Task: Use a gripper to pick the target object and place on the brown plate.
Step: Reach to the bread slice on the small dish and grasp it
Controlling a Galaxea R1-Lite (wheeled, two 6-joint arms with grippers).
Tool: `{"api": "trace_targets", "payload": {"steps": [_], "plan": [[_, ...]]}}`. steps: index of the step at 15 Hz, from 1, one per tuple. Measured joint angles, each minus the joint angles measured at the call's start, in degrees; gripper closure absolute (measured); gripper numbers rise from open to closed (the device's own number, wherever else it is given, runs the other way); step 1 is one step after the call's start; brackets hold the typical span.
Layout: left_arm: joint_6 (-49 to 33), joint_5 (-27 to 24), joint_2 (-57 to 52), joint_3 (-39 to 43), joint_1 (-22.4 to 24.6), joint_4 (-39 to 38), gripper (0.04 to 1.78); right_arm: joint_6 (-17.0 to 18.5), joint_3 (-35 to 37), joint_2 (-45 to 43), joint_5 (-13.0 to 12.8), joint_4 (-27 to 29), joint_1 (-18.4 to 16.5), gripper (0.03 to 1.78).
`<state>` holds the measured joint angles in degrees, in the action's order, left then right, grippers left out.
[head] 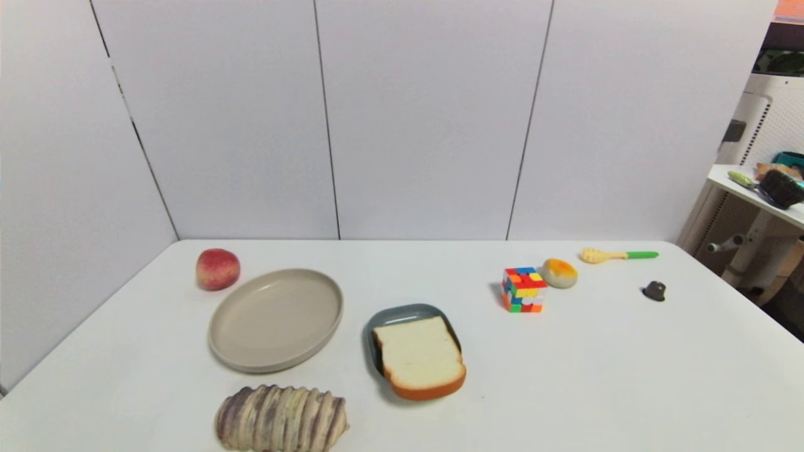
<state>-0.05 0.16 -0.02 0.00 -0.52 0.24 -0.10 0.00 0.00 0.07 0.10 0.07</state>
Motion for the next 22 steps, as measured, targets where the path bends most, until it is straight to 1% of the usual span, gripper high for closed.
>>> {"api": "trace_targets", "payload": {"steps": [14, 16, 18, 20, 22], "plan": [[1.0, 0.0, 1.0, -0.7, 0.0, 0.0, 0.13, 0.0, 0.0, 0.0, 0.0, 0.0, 0.0, 0.12], [3.5, -0.2, 5.0, -3.6, -0.1, 0.0, 0.13, 0.0, 0.0, 0.0, 0.0, 0.0, 0.0, 0.12], [8.6, -1.3, 11.3, -8.0, -1.0, 0.2, 0.13, 0.0, 0.0, 0.0, 0.0, 0.0, 0.0, 0.12], [15.0, -4.7, 19.2, -14.1, -2.4, 1.1, 0.13, 0.0, 0.0, 0.0, 0.0, 0.0, 0.0, 0.12], [22.5, -8.3, 27.5, -23.3, -4.1, 4.8, 0.13, 0.0, 0.0, 0.0, 0.0, 0.0, 0.0, 0.12]]}}
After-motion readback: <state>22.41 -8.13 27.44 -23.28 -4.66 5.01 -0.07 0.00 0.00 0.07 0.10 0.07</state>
